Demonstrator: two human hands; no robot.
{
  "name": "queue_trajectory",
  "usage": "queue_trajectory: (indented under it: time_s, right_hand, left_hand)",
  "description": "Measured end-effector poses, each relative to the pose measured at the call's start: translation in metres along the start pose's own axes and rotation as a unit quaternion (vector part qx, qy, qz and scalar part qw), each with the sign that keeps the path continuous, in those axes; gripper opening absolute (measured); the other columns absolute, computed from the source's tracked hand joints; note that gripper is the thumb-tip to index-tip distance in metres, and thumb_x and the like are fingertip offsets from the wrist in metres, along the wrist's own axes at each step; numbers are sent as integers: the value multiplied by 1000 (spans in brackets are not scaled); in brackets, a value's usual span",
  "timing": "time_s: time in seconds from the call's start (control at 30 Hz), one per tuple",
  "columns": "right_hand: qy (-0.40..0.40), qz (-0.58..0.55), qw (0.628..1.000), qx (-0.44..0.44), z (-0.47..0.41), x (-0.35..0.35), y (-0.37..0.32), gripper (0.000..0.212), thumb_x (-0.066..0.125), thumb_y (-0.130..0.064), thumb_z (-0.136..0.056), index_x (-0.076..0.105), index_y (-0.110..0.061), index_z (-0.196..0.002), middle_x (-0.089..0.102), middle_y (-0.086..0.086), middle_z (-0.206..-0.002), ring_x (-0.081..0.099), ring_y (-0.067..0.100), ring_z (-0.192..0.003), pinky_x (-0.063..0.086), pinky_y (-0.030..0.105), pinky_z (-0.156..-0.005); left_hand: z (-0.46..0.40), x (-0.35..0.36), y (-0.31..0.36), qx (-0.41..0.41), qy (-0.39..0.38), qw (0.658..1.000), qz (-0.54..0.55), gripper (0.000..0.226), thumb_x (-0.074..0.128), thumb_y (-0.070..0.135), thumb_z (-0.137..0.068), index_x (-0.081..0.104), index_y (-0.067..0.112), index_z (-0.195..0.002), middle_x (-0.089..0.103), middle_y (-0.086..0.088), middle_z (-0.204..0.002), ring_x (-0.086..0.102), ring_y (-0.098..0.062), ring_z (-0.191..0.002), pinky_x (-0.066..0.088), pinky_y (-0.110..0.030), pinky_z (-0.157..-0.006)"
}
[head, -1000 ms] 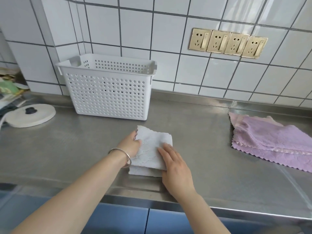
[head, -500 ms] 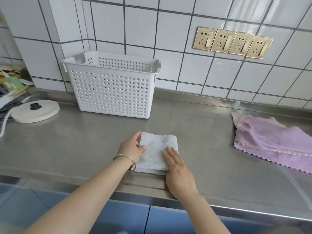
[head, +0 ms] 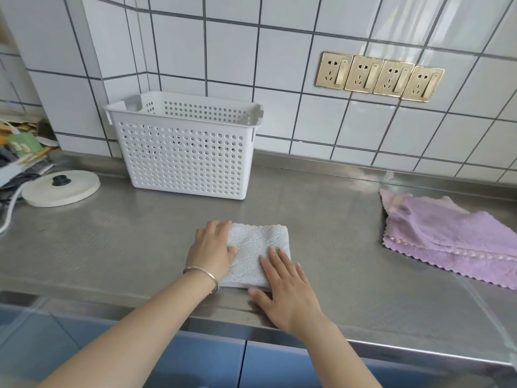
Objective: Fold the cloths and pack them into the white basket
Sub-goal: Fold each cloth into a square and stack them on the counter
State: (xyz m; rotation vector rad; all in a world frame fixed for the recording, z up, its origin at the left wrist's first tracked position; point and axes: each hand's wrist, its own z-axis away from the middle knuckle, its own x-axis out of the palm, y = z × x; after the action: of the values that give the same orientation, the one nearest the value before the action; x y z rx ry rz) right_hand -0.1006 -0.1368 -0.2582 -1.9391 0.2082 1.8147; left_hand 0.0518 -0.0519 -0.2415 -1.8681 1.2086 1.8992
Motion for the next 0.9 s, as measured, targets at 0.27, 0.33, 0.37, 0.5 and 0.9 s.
queue_trajectory:
  time_s: [0.27, 0.33, 0.37, 0.5, 0.9]
  right_hand:
    - [78, 66, 994, 41, 2, 27, -5, 72, -2, -41, -96, 60, -15, -123, 56, 15, -131, 52, 35, -122, 50, 34, -94]
    - [67, 48, 996, 26, -11, 28, -15, 82, -15, -43, -90, 45, -13, -137, 36, 18, -147, 29, 38, -137, 24, 32, -112]
    - [46, 36, 998, 0, -19, 28, -22, 88, -24, -47, -82, 27, -13, -146, 15, 16, -155, 6, 36, -144, 4, 34, -115]
    - [-33, 7, 999, -6, -47, 24, -65, 94, -22, -45, -62, -5, -14, -149, -18, 14, -155, -27, 31, -140, -14, 37, -117]
    - [-73, 44, 995, 54, -152, 47, -168, 62, 16, -36, -97, -14, -13, -147, -23, 18, -153, -26, 35, -139, -13, 42, -115]
  left_hand:
    - [34, 14, 12, 127, -187, 963, -147, 59, 16, 48, -97, -7, 27, -147, -17, 5, -157, -20, -21, -144, -9, -44, -118]
    - [30, 16, -1, 112, -172, 968, -148, 59, 14, 49, -97, -8, 29, -147, -17, 7, -156, -21, -20, -144, -11, -44, -118]
    - [26, 13, -9, 105, -165, 969, -148, 59, 12, 51, -96, -8, 30, -147, -17, 8, -156, -20, -19, -144, -13, -45, -117]
    - [5, -1, -51, 70, -159, 971, -162, 75, -14, 63, -73, -9, 40, -144, -15, 16, -155, -19, -16, -144, -17, -50, -112]
    - [-64, -45, -157, 13, -179, 966, -188, 48, 8, 45, -98, -7, 45, -143, -14, 16, -156, -15, -15, -145, -12, -54, -115]
